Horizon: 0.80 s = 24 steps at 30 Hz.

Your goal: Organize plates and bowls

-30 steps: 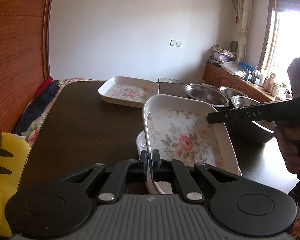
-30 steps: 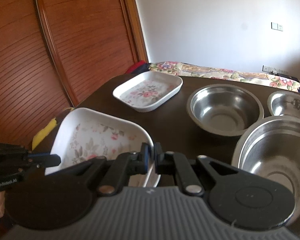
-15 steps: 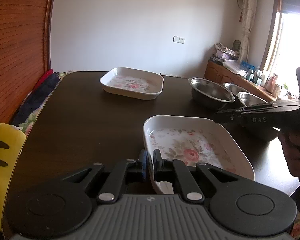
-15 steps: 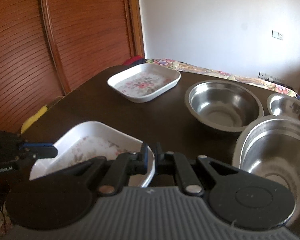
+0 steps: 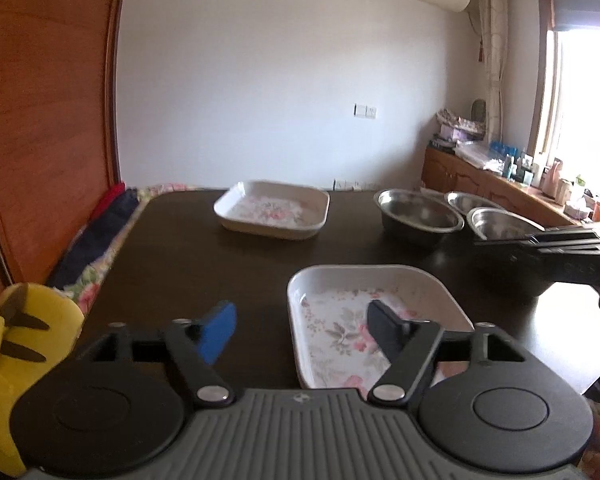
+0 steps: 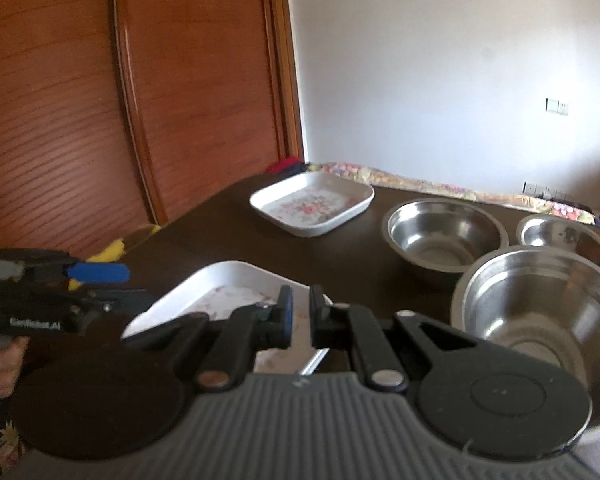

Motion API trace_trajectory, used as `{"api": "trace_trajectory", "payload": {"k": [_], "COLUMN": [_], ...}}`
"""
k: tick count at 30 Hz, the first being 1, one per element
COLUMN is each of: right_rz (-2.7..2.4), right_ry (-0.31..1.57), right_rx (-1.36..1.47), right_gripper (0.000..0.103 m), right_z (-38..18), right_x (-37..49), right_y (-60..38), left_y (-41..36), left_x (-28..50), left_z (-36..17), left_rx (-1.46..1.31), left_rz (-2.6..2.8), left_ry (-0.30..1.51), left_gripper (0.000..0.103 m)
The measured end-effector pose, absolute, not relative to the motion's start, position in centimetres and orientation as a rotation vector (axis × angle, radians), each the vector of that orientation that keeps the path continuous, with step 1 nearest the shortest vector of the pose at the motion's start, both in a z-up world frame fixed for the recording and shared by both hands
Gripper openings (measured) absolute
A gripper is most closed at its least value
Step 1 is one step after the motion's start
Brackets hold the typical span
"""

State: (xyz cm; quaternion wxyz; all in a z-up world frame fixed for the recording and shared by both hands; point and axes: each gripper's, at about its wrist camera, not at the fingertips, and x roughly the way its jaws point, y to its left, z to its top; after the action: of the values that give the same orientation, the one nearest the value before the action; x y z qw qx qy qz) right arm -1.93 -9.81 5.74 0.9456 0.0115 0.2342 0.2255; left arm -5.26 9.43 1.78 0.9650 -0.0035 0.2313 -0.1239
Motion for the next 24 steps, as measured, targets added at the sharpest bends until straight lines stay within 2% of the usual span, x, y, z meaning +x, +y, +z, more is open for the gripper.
{"api": "trace_trajectory", "payload": {"k": [1, 3, 6, 9, 11, 13, 15, 18, 20, 22, 24], "right_rz": [0.459, 0.459, 0.442, 0.422, 0.425, 0.420, 0.412, 0.404, 0.404, 0.407, 0.416], "right_ry": [0.465, 0.442, 0.410, 0.395, 0.391, 0.388, 0.375, 0.365, 0.352, 0.334, 0.306], "right_rx": [0.025, 0.023, 0.018, 0.042, 0.051, 0.048, 0.044, 0.034, 0.027, 0.023, 0.028], "right_gripper": [0.010, 0.012, 0.017, 0.031, 0.036, 0.048, 0.056, 0.062, 0.074, 0.097, 0.103], "right_z": [5.8, 6.0, 6.1, 5.9, 5.7, 5.7, 5.7, 5.9, 6.0, 6.1, 6.3], "right_x": [-2.4, -3.4, -4.6, -5.2, -5.3, -5.3, -5.4, -5.5, -5.8, -5.9, -6.1], "right_y": [-10.0, -10.4, -10.9, -11.5, -11.7, -11.7, -11.7, -11.6, -11.5, -11.5, -11.4], "left_y": [9.4, 9.1, 8.6, 8.4, 8.3, 8.2, 8.2, 8.2, 8.3, 8.4, 8.5], "left_x": [-5.4, -5.7, -5.7, -5.5, -5.6, -5.5, -5.5, -5.6, -5.5, -5.4, -5.3], "left_z": [1.9, 2.0, 1.8, 1.5, 1.5, 1.5, 1.5, 1.7, 1.8, 1.9, 2.0], "left_rx": [-0.007, -0.006, 0.016, 0.028, 0.029, 0.028, 0.027, 0.030, 0.028, 0.026, 0.025], "left_rz": [-0.251, -0.250, -0.239, -0.235, -0.232, -0.234, -0.237, -0.234, -0.246, -0.242, -0.241], "left_ry": [0.459, 0.438, 0.412, 0.407, 0.399, 0.397, 0.394, 0.387, 0.380, 0.380, 0.382], "left_gripper": [0.093, 0.103, 0.103, 0.103, 0.103, 0.103, 0.103, 0.103, 0.103, 0.103, 0.103]}}
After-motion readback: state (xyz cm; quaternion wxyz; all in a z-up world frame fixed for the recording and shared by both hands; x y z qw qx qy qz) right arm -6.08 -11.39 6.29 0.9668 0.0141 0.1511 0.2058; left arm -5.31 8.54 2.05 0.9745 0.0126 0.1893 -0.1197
